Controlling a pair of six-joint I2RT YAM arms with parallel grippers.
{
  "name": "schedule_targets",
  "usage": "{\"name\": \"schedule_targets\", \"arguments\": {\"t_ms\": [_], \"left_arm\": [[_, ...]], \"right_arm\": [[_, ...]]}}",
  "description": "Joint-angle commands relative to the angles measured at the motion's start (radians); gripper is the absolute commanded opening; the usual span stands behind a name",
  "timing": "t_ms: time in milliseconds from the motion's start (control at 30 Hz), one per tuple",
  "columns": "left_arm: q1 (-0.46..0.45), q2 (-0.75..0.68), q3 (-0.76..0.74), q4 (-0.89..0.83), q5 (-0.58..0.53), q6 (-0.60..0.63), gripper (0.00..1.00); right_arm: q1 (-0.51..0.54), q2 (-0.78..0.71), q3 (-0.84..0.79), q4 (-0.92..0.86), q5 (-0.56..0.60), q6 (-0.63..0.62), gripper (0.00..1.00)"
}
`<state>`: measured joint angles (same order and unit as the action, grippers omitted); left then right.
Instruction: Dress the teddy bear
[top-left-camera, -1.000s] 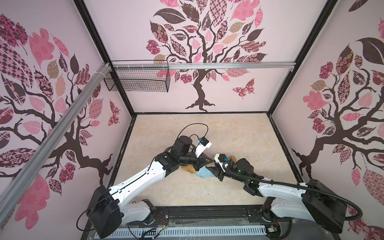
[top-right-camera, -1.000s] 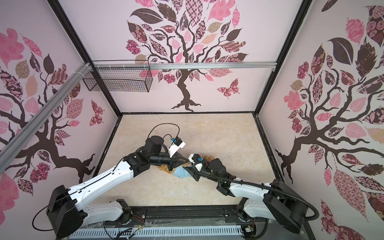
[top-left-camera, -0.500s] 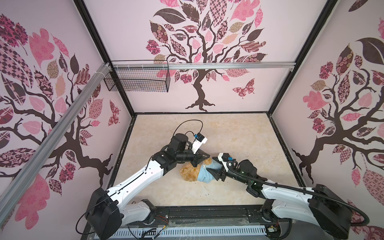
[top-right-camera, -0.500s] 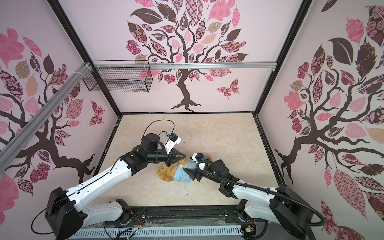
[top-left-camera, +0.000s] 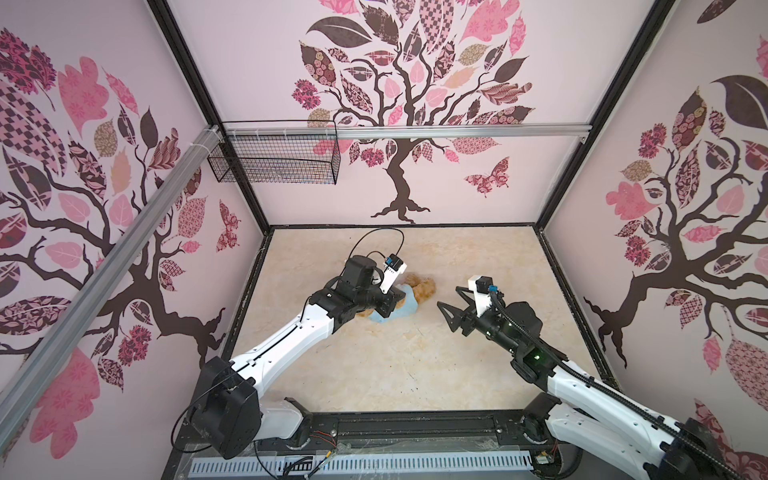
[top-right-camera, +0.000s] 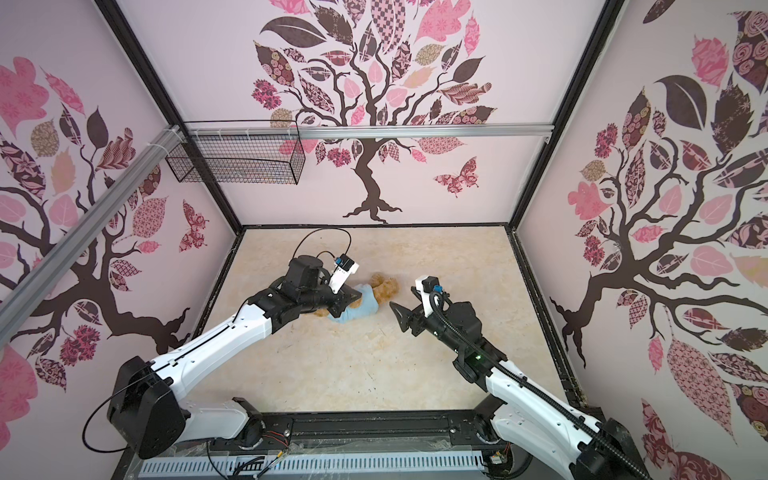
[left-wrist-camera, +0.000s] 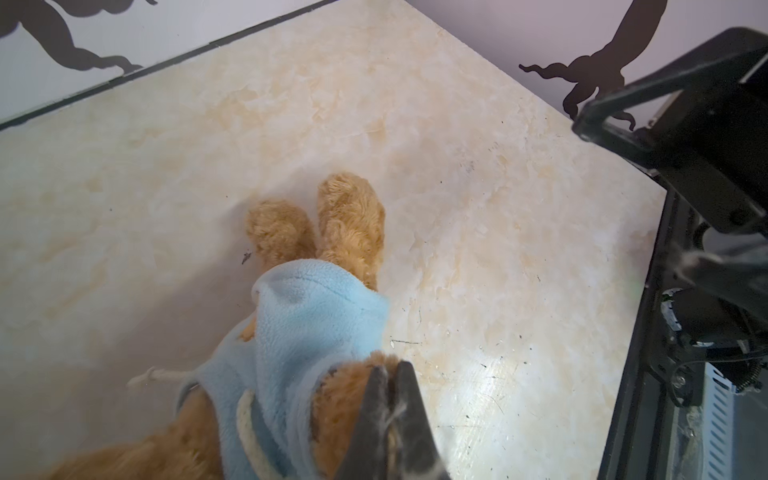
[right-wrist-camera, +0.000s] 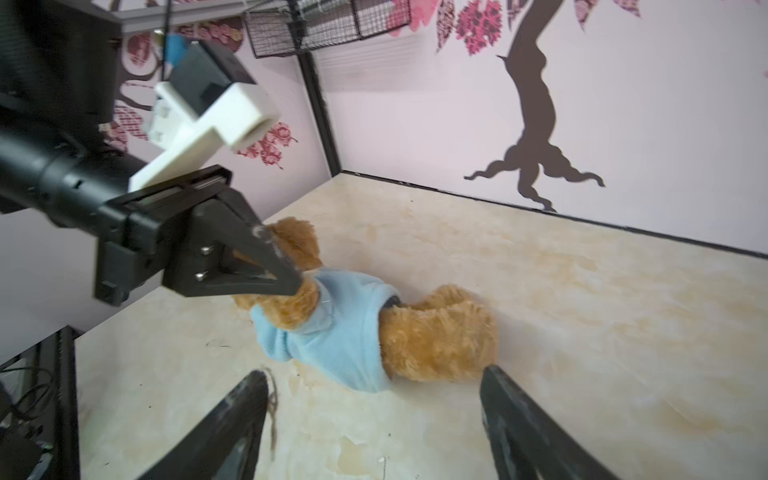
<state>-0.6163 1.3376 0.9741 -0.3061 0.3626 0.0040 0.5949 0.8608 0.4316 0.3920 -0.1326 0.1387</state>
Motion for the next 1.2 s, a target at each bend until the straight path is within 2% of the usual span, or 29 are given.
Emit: {"name": "schedule_targets", "arguments": {"t_ms": [0,100,233,300,367,433,567,633,733,833,900,1000,1167], "left_arm": [[-0.074,-0.035,-0.148,0.012,0.028,-0.077,0.18],[-0.15,-0.084,-0.208,-0.014,0.036,-0.102,0.42],[-0.16,-0.224,-0.242,-0.036,0.001,-0.18,0.59],[-0.157,-0.313,-0.249,-0.042,-0.092,-0.235,0.63],[-0.137,-0.368,-0.244,-0.074,-0.232,-0.28,0.68],[-0.071,-0.383,-0.223,-0.12,-0.335,-0.339,0.75],[0.13,-0.308,-0.181,-0.166,-0.298,-0.481,0.76],[0.174,-0.264,-0.162,-0.169,-0.302,-0.501,0.76],[0.212,-0.211,-0.154,-0.134,-0.299,-0.524,0.77],[0.21,-0.145,-0.125,-0.115,-0.241,-0.495,0.76],[0.197,-0.094,-0.077,-0.155,-0.23,-0.46,0.76],[0.137,-0.042,-0.031,-0.197,-0.294,-0.409,0.76],[0.028,-0.002,-0.036,-0.202,-0.405,-0.382,0.77]], "right_arm": [[0.0,-0.007,0.003,-0.046,0.05,0.036,0.83],[0.001,0.024,0.001,-0.016,0.017,0.049,0.81],[0.008,0.119,0.036,0.059,-0.146,0.049,0.74],[0.044,0.213,0.087,0.057,-0.198,0.035,0.71],[0.112,0.305,0.153,0.029,-0.191,-0.017,0.69],[0.168,0.4,0.211,0.025,-0.182,-0.057,0.68],[0.175,0.604,0.277,0.094,-0.199,-0.038,0.62],[0.176,0.683,0.302,0.089,-0.192,-0.054,0.59],[0.175,0.765,0.307,0.089,-0.212,-0.057,0.48],[0.176,0.77,0.246,0.105,-0.245,-0.018,0.37],[0.179,0.744,0.17,0.159,-0.267,0.027,0.33],[0.204,0.685,0.058,0.235,-0.263,0.082,0.32],[0.262,0.654,-0.039,0.348,-0.233,0.183,0.32]]}}
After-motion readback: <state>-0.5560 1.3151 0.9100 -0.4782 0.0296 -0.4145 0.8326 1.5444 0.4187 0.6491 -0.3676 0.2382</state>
